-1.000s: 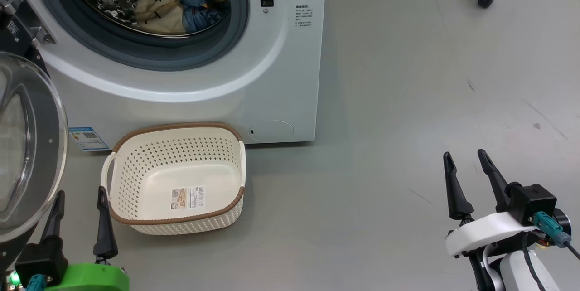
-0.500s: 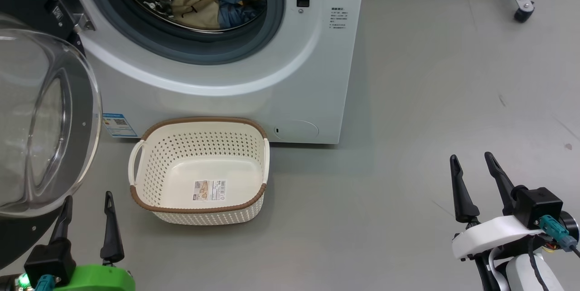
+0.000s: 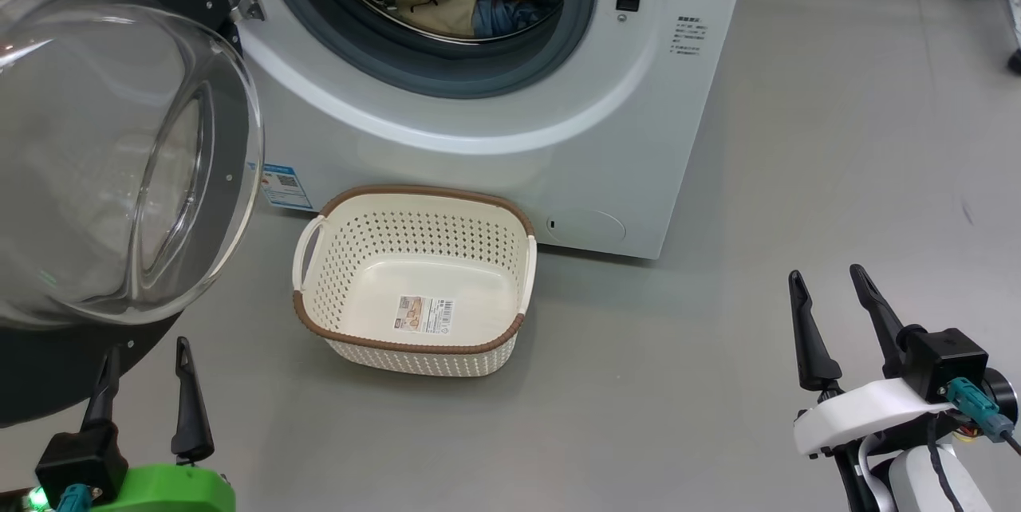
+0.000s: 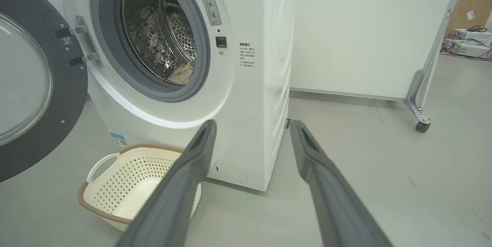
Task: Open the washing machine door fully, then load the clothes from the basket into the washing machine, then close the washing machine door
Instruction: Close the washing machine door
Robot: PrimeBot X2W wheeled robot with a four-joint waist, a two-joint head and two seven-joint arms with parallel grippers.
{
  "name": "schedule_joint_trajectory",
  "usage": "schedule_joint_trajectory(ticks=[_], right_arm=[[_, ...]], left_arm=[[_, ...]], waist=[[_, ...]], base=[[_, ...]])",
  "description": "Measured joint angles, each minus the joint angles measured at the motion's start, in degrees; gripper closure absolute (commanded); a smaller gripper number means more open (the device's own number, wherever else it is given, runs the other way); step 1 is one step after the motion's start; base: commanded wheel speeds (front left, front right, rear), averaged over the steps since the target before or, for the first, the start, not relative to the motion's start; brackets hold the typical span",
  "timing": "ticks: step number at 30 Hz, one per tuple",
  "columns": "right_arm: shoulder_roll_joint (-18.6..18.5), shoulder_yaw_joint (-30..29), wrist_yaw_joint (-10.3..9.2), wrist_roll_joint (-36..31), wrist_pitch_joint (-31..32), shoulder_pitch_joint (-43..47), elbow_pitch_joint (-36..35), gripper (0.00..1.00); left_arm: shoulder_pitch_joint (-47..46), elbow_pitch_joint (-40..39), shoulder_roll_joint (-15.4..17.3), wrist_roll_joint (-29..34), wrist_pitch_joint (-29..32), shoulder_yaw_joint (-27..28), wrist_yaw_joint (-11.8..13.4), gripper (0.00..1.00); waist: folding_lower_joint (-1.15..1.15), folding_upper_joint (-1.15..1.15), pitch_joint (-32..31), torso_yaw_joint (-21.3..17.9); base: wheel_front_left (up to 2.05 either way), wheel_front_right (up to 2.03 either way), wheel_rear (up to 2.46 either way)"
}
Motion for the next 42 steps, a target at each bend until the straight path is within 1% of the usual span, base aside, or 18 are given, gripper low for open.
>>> schedule_joint_trajectory(ticks=[16, 23, 42], right_arm=[[-0.11, 0.43, 0.00, -0.46, 0.00, -0.05, -0.13, 0.00], [-0.22, 0.68, 0.00, -0.51, 0.00, -0.09, -0.10, 0.00], [-1.25, 1.13, 0.00, -0.68, 0.00, -0.26, 0.12, 0.00]], left_arm=[[-0.02, -0.26, -0.01, -1.11, 0.00, -0.80, 1.27, 0.00], [-0.02, -0.88, -0.02, -2.65, 0.00, -0.62, 2.01, 0.00], [-0.04, -1.66, -0.07, -3.23, 0.00, -1.13, 3.50, 0.00]], waist=[[0.00, 0.00, 1.31, 6.05], [0.00, 0.00, 1.81, 7.41], [0.00, 0.00, 3.02, 10.64]], base=[[0.00, 0.00, 0.00], [0.00, 0.00, 0.00], [0.00, 0.00, 0.00]])
